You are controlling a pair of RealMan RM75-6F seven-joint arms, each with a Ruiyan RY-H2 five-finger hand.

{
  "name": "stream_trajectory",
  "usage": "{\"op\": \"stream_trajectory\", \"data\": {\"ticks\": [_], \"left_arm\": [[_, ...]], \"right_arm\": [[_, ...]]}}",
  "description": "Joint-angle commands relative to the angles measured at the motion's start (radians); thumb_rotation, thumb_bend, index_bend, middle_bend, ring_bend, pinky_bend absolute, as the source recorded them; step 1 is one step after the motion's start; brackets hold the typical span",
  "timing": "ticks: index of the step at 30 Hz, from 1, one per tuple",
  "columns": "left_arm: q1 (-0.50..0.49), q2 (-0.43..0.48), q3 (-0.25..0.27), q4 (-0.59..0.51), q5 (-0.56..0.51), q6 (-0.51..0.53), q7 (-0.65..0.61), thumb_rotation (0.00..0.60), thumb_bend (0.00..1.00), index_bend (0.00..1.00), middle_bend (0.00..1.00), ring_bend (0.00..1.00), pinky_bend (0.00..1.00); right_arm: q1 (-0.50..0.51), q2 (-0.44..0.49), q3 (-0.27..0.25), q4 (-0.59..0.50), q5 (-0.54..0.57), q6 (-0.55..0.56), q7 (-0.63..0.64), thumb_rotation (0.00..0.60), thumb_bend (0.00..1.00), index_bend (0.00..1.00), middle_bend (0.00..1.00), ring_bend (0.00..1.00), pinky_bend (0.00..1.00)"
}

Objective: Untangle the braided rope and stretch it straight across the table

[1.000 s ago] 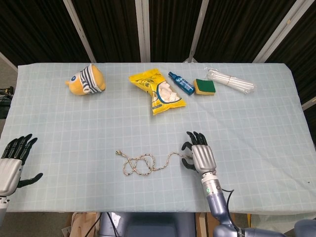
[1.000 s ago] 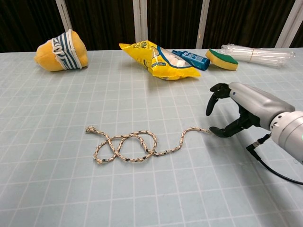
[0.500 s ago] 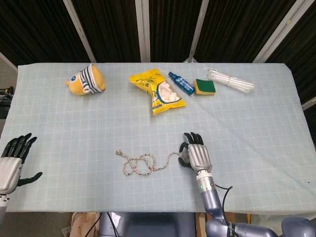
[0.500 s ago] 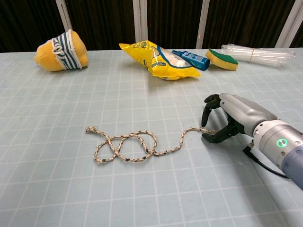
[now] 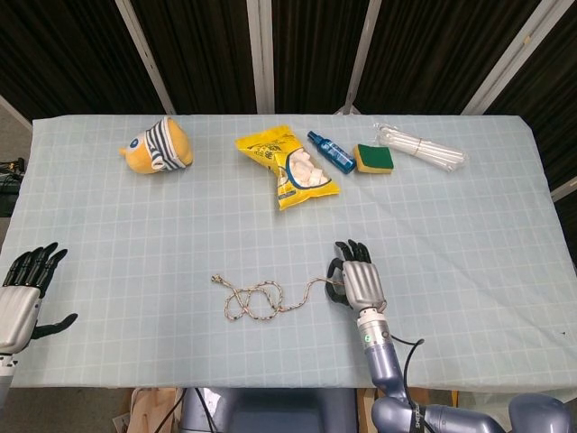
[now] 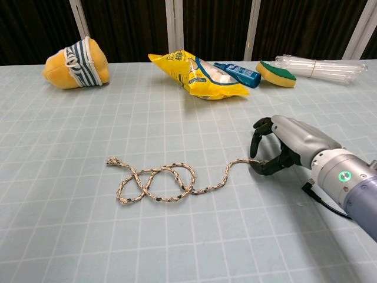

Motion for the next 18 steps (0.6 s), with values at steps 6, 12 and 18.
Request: {"op": "stream_trajectory", "data": {"ticks": [6, 12, 18], "left_arm": [[0.0, 0.0, 0.0, -0.002, 0.0, 0.001, 0.0, 0.6, 0.04, 0.0, 0.0, 0.0, 0.0], [0.0, 0.0, 0.0, -0.003, -0.001, 0.0, -0.001, 0.6, 0.04, 0.0, 0.0, 0.0, 0.0], [0.0, 0.001, 0.0, -0.004, -0.001, 0.001, -0.003, 0.6, 0.04, 0.0, 0.0, 0.0, 0.0]], "right_arm": [[0.001, -0.001, 0.002, 0.006, 0.008, 0.002, -0.002, 0.6, 0.4, 0.57, 0.17, 0.0, 0.0], [0.0, -0.001, 0.002, 0.008, 0.014, 0.001, 0.0, 0.6, 0.41, 0.59, 0.18, 0.0, 0.0], [0.0, -0.003, 0.004, 0.008, 0.02, 0.001, 0.002, 0.6, 0.45, 0.61, 0.19, 0.0, 0.0]]}}
